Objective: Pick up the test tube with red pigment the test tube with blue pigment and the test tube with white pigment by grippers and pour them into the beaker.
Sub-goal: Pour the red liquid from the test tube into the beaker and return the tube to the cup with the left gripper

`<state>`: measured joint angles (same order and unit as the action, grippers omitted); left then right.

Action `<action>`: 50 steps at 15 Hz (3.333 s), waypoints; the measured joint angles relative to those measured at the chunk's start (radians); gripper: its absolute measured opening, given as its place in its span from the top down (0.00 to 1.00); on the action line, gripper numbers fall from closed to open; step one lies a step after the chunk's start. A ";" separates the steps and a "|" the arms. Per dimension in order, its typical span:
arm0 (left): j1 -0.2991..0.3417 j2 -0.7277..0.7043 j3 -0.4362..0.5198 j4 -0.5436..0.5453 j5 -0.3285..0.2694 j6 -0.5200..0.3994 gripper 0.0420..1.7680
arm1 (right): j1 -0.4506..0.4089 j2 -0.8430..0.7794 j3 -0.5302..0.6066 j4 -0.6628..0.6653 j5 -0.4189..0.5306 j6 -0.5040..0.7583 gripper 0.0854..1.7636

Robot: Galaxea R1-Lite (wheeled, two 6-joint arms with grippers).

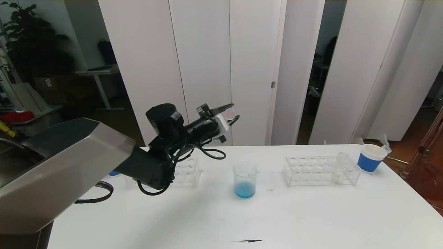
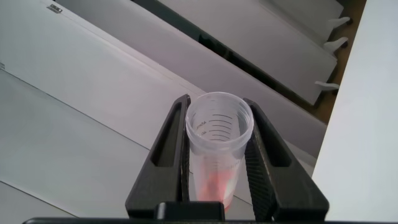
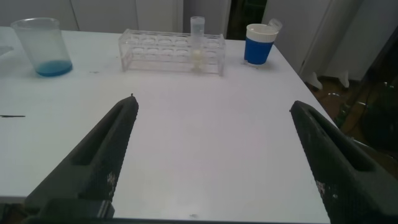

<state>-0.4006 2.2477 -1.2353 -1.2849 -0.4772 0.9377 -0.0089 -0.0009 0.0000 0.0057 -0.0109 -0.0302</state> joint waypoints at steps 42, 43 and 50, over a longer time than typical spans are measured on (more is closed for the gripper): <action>-0.037 0.131 0.020 -0.126 -0.113 0.383 0.68 | -0.001 0.000 0.000 0.000 0.000 0.000 0.01; -0.036 0.133 0.014 -0.126 -0.117 0.385 0.68 | -0.001 0.000 0.000 0.000 0.000 0.000 0.01; -0.029 0.148 -0.015 -0.129 -0.132 0.407 0.68 | 0.000 0.000 0.000 0.000 0.000 0.000 0.01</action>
<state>-0.4300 2.3953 -1.2502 -1.4138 -0.6089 1.3447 -0.0089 -0.0009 0.0000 0.0062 -0.0104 -0.0302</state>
